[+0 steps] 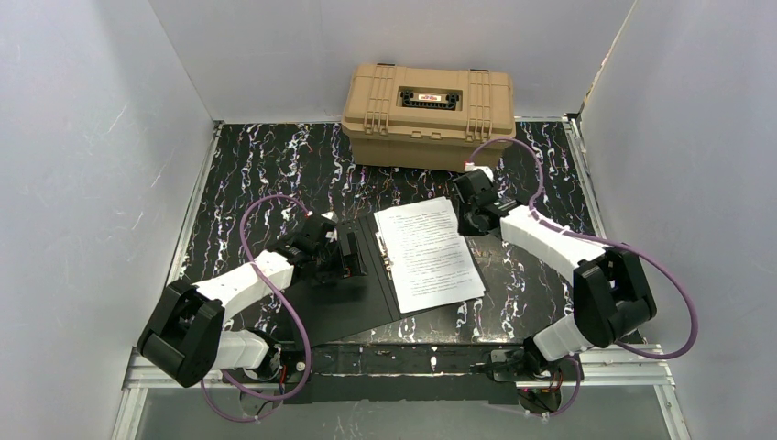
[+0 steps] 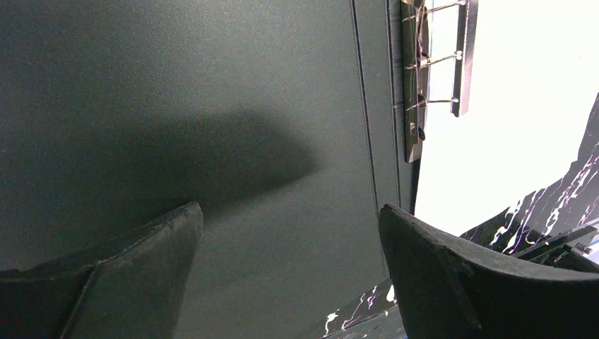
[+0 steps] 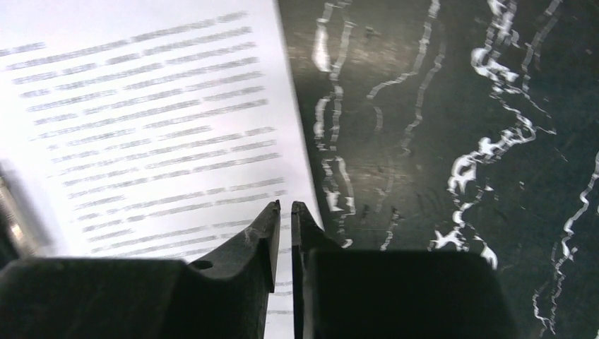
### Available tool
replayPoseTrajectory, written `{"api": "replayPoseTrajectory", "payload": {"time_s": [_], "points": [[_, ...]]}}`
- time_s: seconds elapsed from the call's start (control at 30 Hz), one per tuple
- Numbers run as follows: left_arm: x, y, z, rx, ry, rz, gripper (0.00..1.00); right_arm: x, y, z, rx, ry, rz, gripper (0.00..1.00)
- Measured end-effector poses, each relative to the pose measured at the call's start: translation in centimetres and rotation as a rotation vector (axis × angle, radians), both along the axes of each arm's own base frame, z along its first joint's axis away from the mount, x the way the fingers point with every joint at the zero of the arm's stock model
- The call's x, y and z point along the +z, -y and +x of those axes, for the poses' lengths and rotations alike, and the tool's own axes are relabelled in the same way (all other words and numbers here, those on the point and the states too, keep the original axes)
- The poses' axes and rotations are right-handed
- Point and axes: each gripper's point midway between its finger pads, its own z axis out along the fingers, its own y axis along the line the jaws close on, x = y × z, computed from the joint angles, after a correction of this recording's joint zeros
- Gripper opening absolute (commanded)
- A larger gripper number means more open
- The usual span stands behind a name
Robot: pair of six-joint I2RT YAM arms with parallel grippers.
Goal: Put the files into the folder
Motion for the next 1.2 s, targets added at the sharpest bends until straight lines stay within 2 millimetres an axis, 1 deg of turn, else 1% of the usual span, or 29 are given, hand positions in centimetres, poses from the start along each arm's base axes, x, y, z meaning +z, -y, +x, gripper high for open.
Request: {"api": "replayPoseTrajectory", "payload": {"time_s": [0.1,0.23,0.37,0.43,0.5,0.6,0.73,0.83,1.03,1.2], "points": [[0.0,0.0,0.0,0.0,0.0,0.0,0.94,1.0,-2.1,-0.2,0.055,0.024,0.019,0.25],[0.0,0.0,0.0,0.0,-0.001,0.001,0.94,2.2,-5.5,-1.0,0.145,0.037,0.066,0.28],[0.0,0.0,0.0,0.0,-0.001,0.001,0.94,2.9,-9.1,-1.8,0.237,0.031,0.123,0.3],[0.0,0.0,0.0,0.0,-0.001,0.001,0.93,2.7,-10.9,-2.0,0.277,0.02,0.145,0.32],[0.0,0.0,0.0,0.0,-0.001,0.001,0.94,1.9,-12.6,-2.3,0.314,-0.004,0.16,0.33],[0.0,0.0,0.0,0.0,-0.001,0.002,0.94,0.5,-14.3,-3.0,0.354,-0.047,0.168,0.34],[0.0,0.0,0.0,0.0,-0.002,0.001,0.94,-1.1,-15.9,-3.8,0.389,-0.094,0.172,0.36],[0.0,0.0,0.0,0.0,-0.002,0.001,0.94,-1.9,-16.9,-4.2,0.411,-0.116,0.177,0.36],[0.0,0.0,0.0,0.0,-0.002,0.001,0.94,-2.3,-18.3,-4.5,0.436,-0.126,0.191,0.36],[0.0,0.0,0.0,0.0,-0.002,0.002,0.94,-2.5,-19.1,-4.2,0.437,-0.124,0.201,0.35]]}}
